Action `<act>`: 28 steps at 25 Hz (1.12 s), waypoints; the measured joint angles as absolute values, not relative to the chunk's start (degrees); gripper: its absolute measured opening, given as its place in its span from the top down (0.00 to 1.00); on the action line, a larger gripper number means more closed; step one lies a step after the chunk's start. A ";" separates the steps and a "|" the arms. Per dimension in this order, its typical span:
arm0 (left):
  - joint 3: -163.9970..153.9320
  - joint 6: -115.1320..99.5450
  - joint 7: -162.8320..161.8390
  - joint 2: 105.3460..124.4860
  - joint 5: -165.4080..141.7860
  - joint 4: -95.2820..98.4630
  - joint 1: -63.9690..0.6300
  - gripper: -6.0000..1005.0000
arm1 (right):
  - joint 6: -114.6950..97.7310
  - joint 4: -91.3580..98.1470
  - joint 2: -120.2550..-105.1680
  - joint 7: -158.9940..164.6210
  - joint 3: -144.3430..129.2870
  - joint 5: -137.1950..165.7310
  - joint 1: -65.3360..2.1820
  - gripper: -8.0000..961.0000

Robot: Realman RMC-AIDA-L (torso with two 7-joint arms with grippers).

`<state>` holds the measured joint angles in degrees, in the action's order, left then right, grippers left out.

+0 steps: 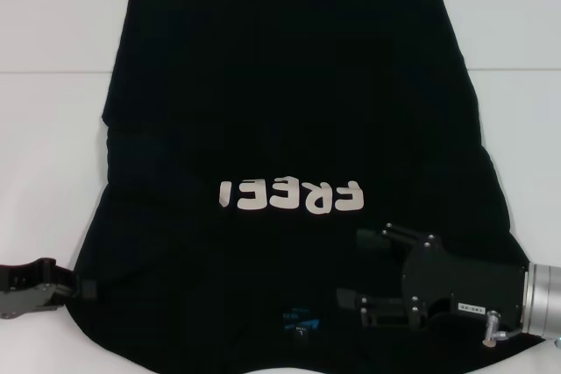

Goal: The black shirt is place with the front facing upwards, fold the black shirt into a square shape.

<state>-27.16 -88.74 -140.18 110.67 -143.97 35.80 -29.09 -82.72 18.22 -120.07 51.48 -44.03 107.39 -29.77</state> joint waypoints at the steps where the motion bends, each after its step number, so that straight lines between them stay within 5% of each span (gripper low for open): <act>1: -27.20 -88.75 -140.15 110.66 -143.97 35.77 -29.09 0.60 | -82.72 18.26 -120.05 51.74 -44.03 107.39 -29.75 0.03; 3: -27.27 -88.74 -140.05 110.65 -143.97 35.73 -29.09 0.67 | -82.72 18.31 -120.00 51.91 -43.99 107.39 -29.69 0.03; 5: -27.27 -88.75 -139.88 110.65 -143.97 35.65 -29.09 0.90 | -82.72 18.34 -119.97 51.95 -43.88 107.40 -29.54 0.03; 14: -27.21 -89.13 -139.11 110.65 -143.85 35.60 -28.88 0.97 | -82.69 33.72 -119.37 81.35 -44.28 110.47 -26.75 0.03; 22: -27.13 -89.39 -137.14 110.40 -143.56 35.76 -29.03 0.97 | -95.40 55.43 -114.12 132.74 -39.88 131.38 -27.67 0.04; 28: -27.13 -89.71 -135.97 110.39 -143.68 35.61 -29.26 0.97 | -105.08 57.87 -113.11 141.57 -33.04 145.49 -30.57 0.07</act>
<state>-27.13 -89.71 -135.97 110.39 -143.68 35.61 -29.26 -105.08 57.87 -113.11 141.57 -33.04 145.49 -30.57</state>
